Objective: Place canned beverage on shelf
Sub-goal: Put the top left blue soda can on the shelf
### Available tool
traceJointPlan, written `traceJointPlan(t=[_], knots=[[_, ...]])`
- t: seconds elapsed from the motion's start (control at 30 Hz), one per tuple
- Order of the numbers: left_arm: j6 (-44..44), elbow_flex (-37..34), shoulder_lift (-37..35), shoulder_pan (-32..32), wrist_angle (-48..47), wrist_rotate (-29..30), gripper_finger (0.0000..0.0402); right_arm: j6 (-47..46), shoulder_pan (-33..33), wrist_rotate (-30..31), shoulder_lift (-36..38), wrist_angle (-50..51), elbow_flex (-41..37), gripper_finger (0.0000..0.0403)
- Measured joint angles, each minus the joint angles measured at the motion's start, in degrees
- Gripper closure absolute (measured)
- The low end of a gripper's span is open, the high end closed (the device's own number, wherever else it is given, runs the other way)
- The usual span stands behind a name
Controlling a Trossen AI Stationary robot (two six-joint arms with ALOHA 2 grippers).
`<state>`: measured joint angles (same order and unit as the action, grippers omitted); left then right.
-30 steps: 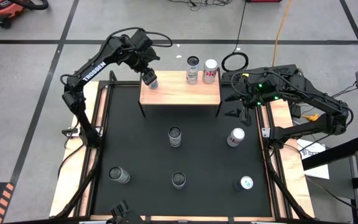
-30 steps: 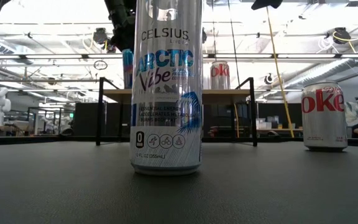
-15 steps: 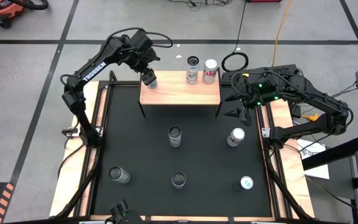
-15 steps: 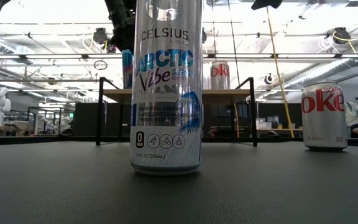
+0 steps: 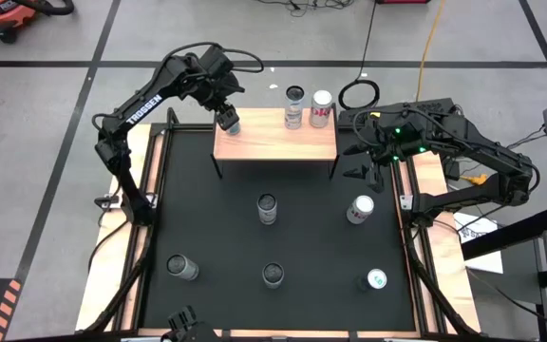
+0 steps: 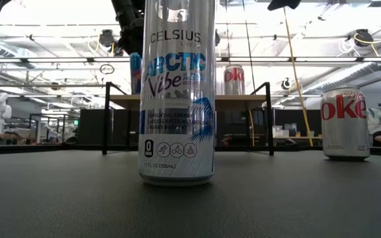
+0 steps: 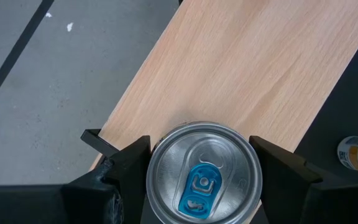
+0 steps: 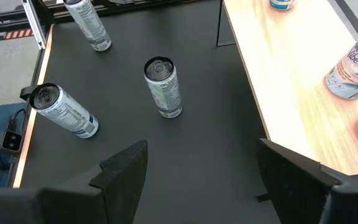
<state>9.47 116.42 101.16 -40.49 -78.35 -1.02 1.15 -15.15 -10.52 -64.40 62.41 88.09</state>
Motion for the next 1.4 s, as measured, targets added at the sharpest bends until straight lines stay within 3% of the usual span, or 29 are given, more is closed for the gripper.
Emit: traceJointPlan(t=[1.4], knots=[[-1.56, 0.00, -0.02, 0.02, 2.32, 0.33, 0.0166, -0.46, 0.01, 0.00, 0.00, -0.04, 0.00, 0.0122]])
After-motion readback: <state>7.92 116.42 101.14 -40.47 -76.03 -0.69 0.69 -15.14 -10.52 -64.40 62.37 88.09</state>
